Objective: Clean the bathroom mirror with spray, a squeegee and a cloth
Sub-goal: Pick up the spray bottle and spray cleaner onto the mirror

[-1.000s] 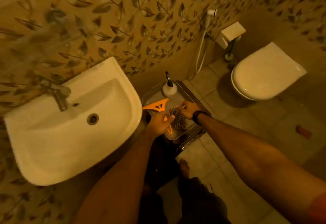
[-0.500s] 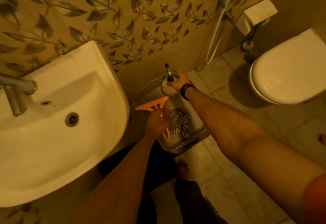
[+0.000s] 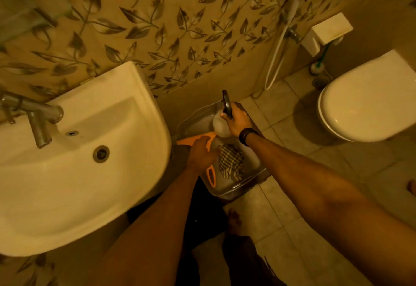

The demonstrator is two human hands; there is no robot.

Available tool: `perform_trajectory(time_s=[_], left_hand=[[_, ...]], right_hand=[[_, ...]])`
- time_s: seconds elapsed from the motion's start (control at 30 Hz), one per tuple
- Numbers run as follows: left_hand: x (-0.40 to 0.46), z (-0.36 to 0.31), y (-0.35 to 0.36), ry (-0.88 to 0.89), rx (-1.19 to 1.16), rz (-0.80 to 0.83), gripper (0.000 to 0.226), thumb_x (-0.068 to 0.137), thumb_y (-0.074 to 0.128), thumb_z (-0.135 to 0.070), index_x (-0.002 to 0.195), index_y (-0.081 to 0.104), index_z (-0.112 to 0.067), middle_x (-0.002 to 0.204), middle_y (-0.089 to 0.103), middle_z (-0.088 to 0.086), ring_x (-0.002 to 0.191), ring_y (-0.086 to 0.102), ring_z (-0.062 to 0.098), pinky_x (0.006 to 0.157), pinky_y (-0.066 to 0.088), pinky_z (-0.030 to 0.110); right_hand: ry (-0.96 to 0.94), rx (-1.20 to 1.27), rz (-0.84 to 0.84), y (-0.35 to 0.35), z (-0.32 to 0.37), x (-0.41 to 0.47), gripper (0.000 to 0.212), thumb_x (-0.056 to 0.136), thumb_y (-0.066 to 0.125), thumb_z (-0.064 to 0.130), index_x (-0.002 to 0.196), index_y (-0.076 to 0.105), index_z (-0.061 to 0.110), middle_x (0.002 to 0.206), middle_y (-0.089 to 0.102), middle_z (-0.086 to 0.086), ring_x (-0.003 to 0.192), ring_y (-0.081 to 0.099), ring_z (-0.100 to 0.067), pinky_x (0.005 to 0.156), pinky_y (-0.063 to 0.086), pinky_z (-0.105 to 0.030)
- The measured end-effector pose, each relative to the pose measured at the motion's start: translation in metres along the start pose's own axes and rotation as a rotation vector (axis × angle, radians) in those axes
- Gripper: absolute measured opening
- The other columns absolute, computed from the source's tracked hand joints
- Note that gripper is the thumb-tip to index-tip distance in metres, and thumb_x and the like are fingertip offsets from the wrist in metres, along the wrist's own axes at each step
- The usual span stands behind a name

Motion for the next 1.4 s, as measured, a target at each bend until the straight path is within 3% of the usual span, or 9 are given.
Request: perform_trajectory(time_s=[0.17, 0.3, 0.4, 0.6, 0.73, 0.93, 1.13, 1.23, 1.4], left_hand=[[-0.019, -0.045, -0.037, 0.099, -0.153, -0.011, 0.063, 0.076, 0.088, -0.026, 0.129, 0.053, -0.025, 0.112, 0.058, -0.018, 0.104, 0.061, 0.003, 0.075, 0.047, 0.008], [-0.048, -0.074, -0.085, 0.212, -0.178, -0.054, 0.096, 0.056, 0.097, -0.042, 0.138, 0.052, -0.020, 0.136, 0.062, -0.003, 0.125, 0.058, 0.013, 0.101, 0.052, 0.039], [-0.073, -0.095, -0.127, 0.275, -0.224, -0.128, 0.116, 0.044, 0.093, -0.057, 0.144, 0.045, -0.022, 0.142, 0.058, -0.002, 0.129, 0.054, 0.014, 0.105, 0.050, 0.041], [-0.122, -0.110, -0.227, 0.389, -0.473, -0.457, 0.106, 0.038, 0.098, -0.044, 0.130, 0.047, -0.029, 0.120, 0.062, -0.015, 0.104, 0.061, 0.001, 0.080, 0.053, 0.013], [-0.150, -0.120, -0.300, 0.489, -0.577, -0.463, 0.100, 0.045, 0.100, -0.028, 0.134, 0.055, -0.018, 0.118, 0.071, -0.007, 0.104, 0.070, 0.009, 0.074, 0.059, 0.020], [-0.195, -0.101, -0.399, 0.593, -0.536, -0.542, 0.084, 0.049, 0.100, -0.032, 0.117, 0.051, -0.042, 0.103, 0.066, -0.027, 0.090, 0.066, -0.011, 0.061, 0.051, 0.006], [-0.225, -0.087, -0.481, 0.629, -0.399, -0.432, 0.087, 0.075, 0.088, -0.026, 0.148, 0.041, -0.015, 0.146, 0.051, 0.001, 0.131, 0.052, 0.018, 0.111, 0.046, 0.042], [-0.243, -0.071, -0.498, 0.636, -0.443, -0.559, 0.105, 0.051, 0.100, -0.032, 0.139, 0.044, -0.022, 0.128, 0.059, -0.009, 0.115, 0.060, 0.012, 0.091, 0.056, 0.029], [-0.271, -0.069, -0.532, 0.702, -0.465, -0.626, 0.101, 0.049, 0.099, -0.041, 0.130, 0.039, -0.037, 0.112, 0.055, -0.024, 0.097, 0.057, -0.002, 0.060, 0.050, 0.008]], right_hand=[[-0.173, 0.047, -0.085, -0.036, 0.060, -0.030, 0.025, 0.096, 0.056, 0.042, 0.103, 0.059, 0.019, 0.096, 0.065, -0.002, 0.089, 0.062, -0.023, 0.070, 0.049, -0.041], [-0.334, 0.189, -0.190, -0.057, 0.145, -0.063, 0.031, 0.096, 0.052, 0.046, 0.097, 0.058, 0.016, 0.087, 0.060, 0.000, 0.080, 0.058, -0.018, 0.069, 0.048, -0.043], [-0.419, 0.293, -0.215, -0.069, 0.220, -0.084, 0.043, 0.093, 0.050, 0.050, 0.101, 0.062, 0.009, 0.084, 0.064, -0.009, 0.078, 0.060, -0.024, 0.067, 0.047, -0.043], [-0.657, 0.332, -0.182, -0.064, 0.362, -0.132, 0.050, 0.081, 0.064, 0.060, 0.093, 0.055, 0.013, 0.070, 0.057, -0.005, 0.062, 0.054, -0.018, 0.058, 0.045, -0.038], [-0.729, 0.242, -0.194, -0.048, 0.453, -0.160, 0.059, 0.071, 0.076, 0.058, 0.113, 0.048, 0.028, 0.088, 0.062, 0.002, 0.075, 0.059, -0.014, 0.060, 0.047, -0.031], [-0.780, 0.147, -0.223, -0.015, 0.558, -0.187, 0.038, 0.078, 0.077, 0.035, 0.103, 0.052, 0.020, 0.100, 0.057, 0.000, 0.083, 0.055, -0.016, 0.061, 0.037, -0.026], [-0.788, 0.400, -0.097, 0.020, 0.625, -0.217, 0.047, 0.082, 0.078, 0.027, 0.122, 0.056, 0.015, 0.112, 0.065, 0.000, 0.102, 0.061, -0.016, 0.080, 0.050, -0.025], [-0.800, 0.403, -0.031, 0.038, 0.643, -0.229, 0.042, 0.082, 0.077, 0.024, 0.119, 0.058, 0.016, 0.103, 0.065, 0.006, 0.099, 0.062, -0.015, 0.077, 0.049, -0.023], [-0.868, 0.388, 0.042, 0.049, 0.686, -0.249, 0.027, 0.085, 0.074, 0.026, 0.107, 0.058, 0.026, 0.096, 0.065, 0.004, 0.094, 0.063, -0.014, 0.082, 0.053, -0.032]])
Point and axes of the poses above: each hand's wrist, its own x-axis towards the middle knuckle, its own y-axis out of the palm, z = x × y, the point moved 2 cm from there along x, towards the middle knuckle
